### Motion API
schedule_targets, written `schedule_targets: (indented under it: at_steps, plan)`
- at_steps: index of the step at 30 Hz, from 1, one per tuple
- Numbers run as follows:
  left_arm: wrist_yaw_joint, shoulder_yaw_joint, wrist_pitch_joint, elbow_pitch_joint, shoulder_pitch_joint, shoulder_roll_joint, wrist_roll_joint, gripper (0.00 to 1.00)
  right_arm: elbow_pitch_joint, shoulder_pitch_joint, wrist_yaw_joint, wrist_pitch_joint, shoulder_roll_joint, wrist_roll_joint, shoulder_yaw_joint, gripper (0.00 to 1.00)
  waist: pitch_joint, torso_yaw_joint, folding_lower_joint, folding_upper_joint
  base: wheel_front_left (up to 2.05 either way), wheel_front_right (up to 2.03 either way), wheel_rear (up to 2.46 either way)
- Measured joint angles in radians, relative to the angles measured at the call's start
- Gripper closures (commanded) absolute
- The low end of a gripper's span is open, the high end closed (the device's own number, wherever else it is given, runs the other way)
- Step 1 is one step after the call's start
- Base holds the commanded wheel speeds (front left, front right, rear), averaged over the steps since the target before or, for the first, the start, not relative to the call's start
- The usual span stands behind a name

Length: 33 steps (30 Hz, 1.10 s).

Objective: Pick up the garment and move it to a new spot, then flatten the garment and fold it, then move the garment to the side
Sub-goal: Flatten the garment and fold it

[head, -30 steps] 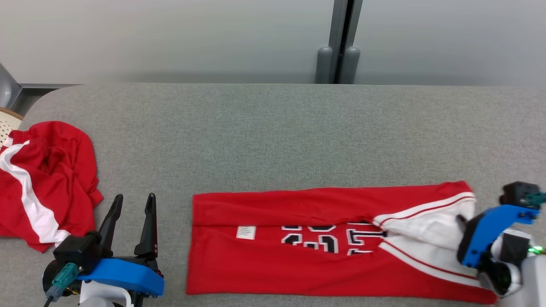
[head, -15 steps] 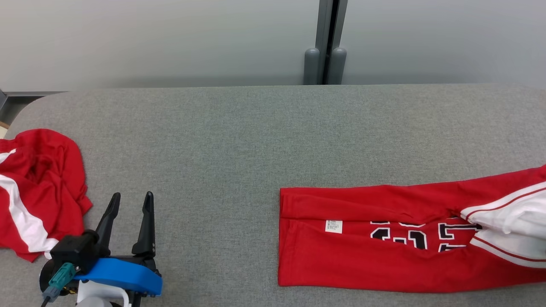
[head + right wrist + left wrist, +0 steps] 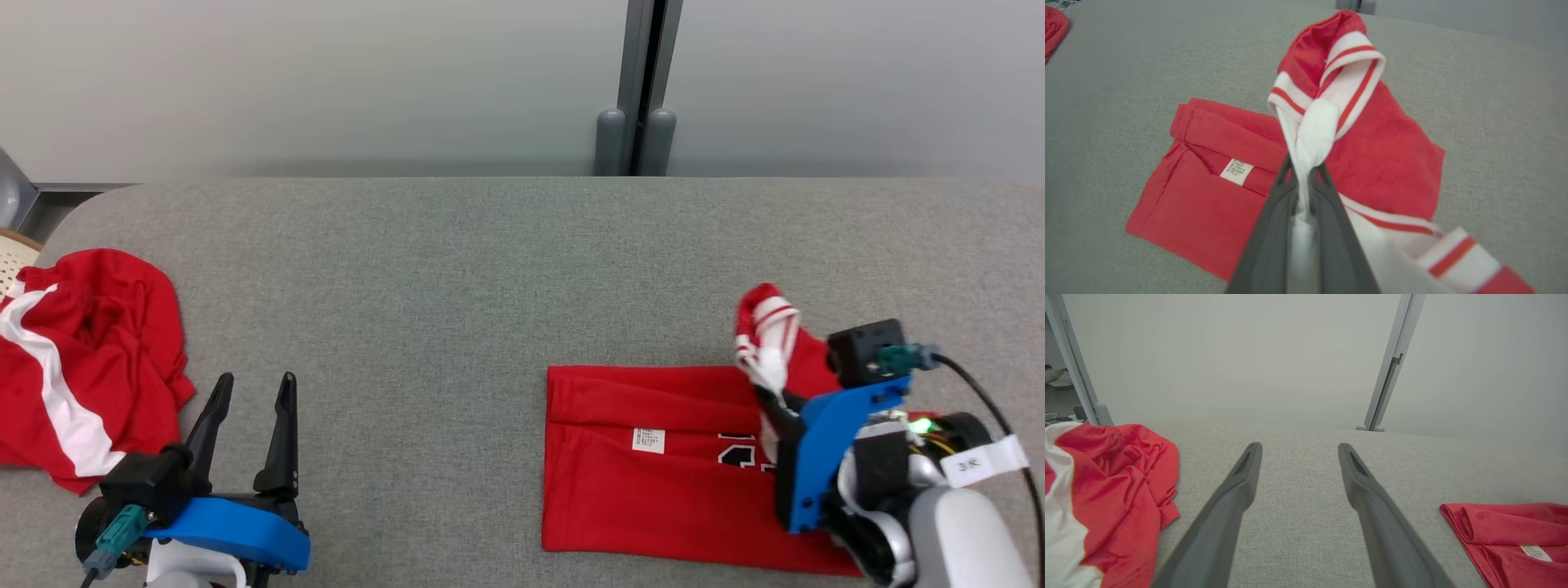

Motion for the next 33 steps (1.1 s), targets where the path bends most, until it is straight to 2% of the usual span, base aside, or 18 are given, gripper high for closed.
schedule_targets:
  at_steps: [4,11,20,21,22,24,28,33]
  plan:
    - [0.000,-0.003,0.004,-0.007,-0.002,0.003,0.000,0.00,0.086,-0.049,0.000,-0.044,0.024,0.045,0.096,1.00,0.005,0.009,0.0000,0.0000,0.00,0.00,0.00]
    - [-0.001,-0.018,0.008,-0.009,-0.028,0.002,0.000,0.00,0.290,-0.157,0.000,-0.119,0.027,0.161,0.254,1.00,0.020,0.038,0.0001,0.0000,0.00,0.00,0.00]
    - [-0.003,-0.026,0.007,-0.003,-0.047,0.006,0.000,0.00,0.505,-0.258,0.000,-0.199,0.027,0.228,0.345,1.00,0.031,0.061,0.0000,0.0000,0.00,0.00,0.00]
    - [-0.003,-0.026,0.006,-0.002,-0.047,0.007,0.000,0.00,0.522,-0.265,0.000,-0.205,0.027,0.239,0.353,0.86,0.032,0.061,0.0000,0.0000,0.00,0.00,0.00]
    - [-0.003,-0.026,0.005,-0.001,-0.047,0.007,0.000,0.00,0.536,-0.273,0.000,-0.211,0.027,0.244,0.360,0.60,0.033,0.061,0.0000,0.0000,0.00,0.00,0.00]
    - [-0.003,-0.026,0.004,0.000,-0.047,0.008,-0.001,0.00,0.558,-0.288,0.000,-0.228,0.027,0.263,0.371,0.00,0.035,0.060,0.0000,0.0000,0.00,0.00,0.00]
    - [-0.003,-0.026,0.003,0.002,-0.047,0.008,-0.006,0.00,0.563,-0.307,0.000,-0.280,0.027,0.361,0.399,0.00,0.036,0.059,0.0001,0.0000,0.00,0.00,0.00]
    - [0.000,-0.024,-0.002,0.003,-0.047,0.010,-0.009,0.00,0.468,-0.330,0.000,-0.365,0.028,0.555,0.426,0.00,0.033,0.053,0.0001,0.0000,0.00,0.00,0.00]
